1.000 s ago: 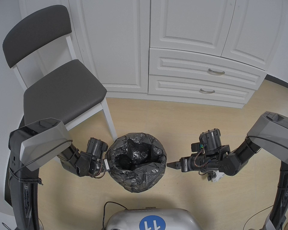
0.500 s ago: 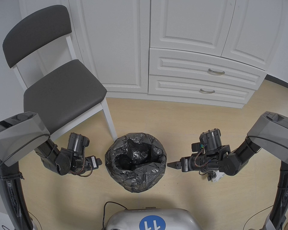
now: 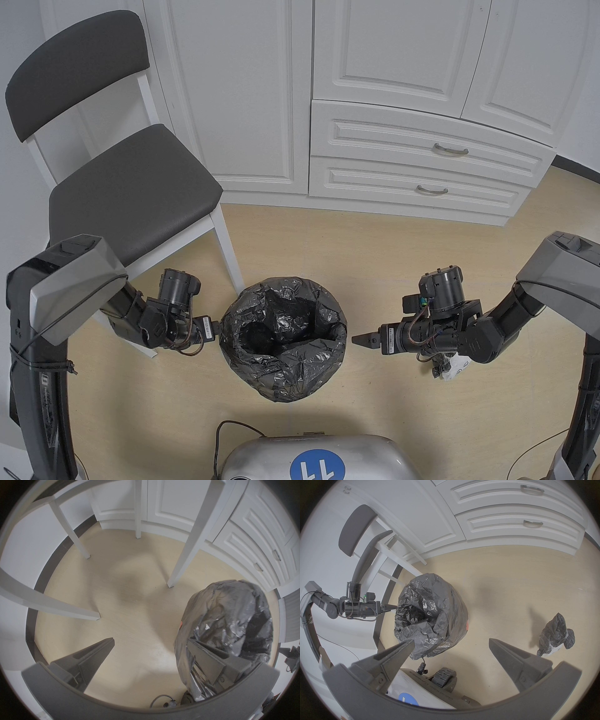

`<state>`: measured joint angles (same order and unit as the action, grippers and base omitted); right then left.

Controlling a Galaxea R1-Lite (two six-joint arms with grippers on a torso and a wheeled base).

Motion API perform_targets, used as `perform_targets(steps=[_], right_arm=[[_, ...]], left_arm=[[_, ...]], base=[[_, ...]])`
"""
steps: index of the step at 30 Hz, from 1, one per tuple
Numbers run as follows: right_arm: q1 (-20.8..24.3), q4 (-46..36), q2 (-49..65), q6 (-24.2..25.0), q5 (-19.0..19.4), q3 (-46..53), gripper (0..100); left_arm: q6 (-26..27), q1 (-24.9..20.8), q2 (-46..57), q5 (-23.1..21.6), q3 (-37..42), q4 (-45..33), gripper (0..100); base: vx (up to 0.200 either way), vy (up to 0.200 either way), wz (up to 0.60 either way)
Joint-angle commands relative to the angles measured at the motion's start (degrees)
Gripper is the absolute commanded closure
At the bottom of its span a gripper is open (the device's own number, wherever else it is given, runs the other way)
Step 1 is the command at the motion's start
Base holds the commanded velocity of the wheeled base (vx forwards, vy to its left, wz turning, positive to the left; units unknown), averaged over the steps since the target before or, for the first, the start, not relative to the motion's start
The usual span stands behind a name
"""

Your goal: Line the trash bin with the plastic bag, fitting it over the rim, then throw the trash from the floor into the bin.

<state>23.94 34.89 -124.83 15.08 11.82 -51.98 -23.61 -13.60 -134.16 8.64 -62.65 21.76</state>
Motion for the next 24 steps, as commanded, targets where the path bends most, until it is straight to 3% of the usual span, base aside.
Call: perform_targets(steps=[1, 14, 24], right_arm=[[-1.7, -0.3, 0.2, -0.1, 0.0, -0.9, 0], [-3.4, -0.4, -0.5, -0.1, 0.1, -2.0, 0], [-3.4, -0.3, -1.3, -0.2, 0.1, -2.1, 0]], left_arm=[[0.6, -0.7, -8.8, 1.3, -10.7, -6.1, 0], [0.1, -2.0, -16.5, 1.0, -27.1, -17.5, 0], [-0.1, -1.5, -13.4, 1.2, -25.5, -17.6, 0]], base=[[0.000, 0.000, 0.00], [0.000, 0.000, 0.00], [0.000, 0.000, 0.00]])
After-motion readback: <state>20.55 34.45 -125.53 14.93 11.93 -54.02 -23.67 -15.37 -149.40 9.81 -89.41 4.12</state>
